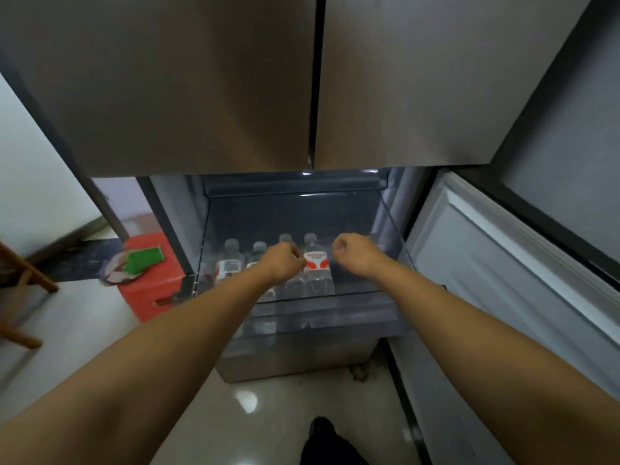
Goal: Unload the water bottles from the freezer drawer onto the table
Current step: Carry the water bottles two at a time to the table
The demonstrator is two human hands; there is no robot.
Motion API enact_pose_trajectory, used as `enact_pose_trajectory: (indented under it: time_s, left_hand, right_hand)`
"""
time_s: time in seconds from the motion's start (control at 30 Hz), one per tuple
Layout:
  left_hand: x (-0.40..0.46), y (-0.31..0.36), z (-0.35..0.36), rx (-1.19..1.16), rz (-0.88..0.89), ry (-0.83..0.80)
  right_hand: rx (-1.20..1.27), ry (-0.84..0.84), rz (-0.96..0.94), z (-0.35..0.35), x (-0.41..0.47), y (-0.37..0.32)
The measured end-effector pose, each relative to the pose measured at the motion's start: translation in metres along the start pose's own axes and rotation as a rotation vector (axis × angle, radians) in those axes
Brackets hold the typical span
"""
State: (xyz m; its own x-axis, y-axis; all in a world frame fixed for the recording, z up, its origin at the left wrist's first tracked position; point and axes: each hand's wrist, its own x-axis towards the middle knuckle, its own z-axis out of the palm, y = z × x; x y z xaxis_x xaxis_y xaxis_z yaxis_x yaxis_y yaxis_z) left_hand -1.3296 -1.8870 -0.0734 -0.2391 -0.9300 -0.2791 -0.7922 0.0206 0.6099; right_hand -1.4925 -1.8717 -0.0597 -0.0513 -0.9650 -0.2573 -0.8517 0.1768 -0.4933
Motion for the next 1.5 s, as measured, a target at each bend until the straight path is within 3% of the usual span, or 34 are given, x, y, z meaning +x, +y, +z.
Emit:
enact_pose_trajectory:
  time_s: [0.13,0.33,0.53,0.67,0.87,0.93,1.07,1.2,1.37,1.5]
  left_hand:
    - [0.044,-0.005,0.02,-0.012,-0.142,-0.039]
    - [0.081,-0.008,0.033,0.375,-0.282,-0.071]
    - [0.1,-0.015,0.029,0.246,-0.372,-0.145]
    - [0.105,-0.024,0.025,0.093,-0.425,-0.17]
    - [0.103,-0.034,0.044,0.153,-0.445,-0.091]
    - [0.103,-0.036,0.056,0.019,-0.386,-0.113]
    - [0.097,-0.037,0.07,-0.546,-0.324,-0.185]
    - [0.095,-0.033,0.064,-0.665,-0.369,-0.168]
    - [0.089,-0.026,0.047,-0.814,-0.506,-0.27]
    - [0.087,-0.02,0.048,-0.964,-0.641,-0.337]
  right_hand:
    - [-0.065,-0.277,0.041,0.022,0.053,0.017]
    - [0.088,-0.48,0.194,0.046,0.09,0.017]
    - [0.288,-0.662,0.385,0.059,0.105,0.03]
    - [0.393,-0.669,0.441,0.055,0.108,0.039]
    - [0.451,-0.63,0.501,0.057,0.113,0.049]
    - [0.503,-0.613,0.546,0.056,0.111,0.053]
    - [0.666,-0.601,0.619,0.05,0.106,0.06]
    - [0.734,-0.575,0.641,0.053,0.103,0.06]
    - [0.798,-0.525,0.64,0.046,0.104,0.076]
    - [1.048,-0.471,0.617,0.039,0.106,0.08]
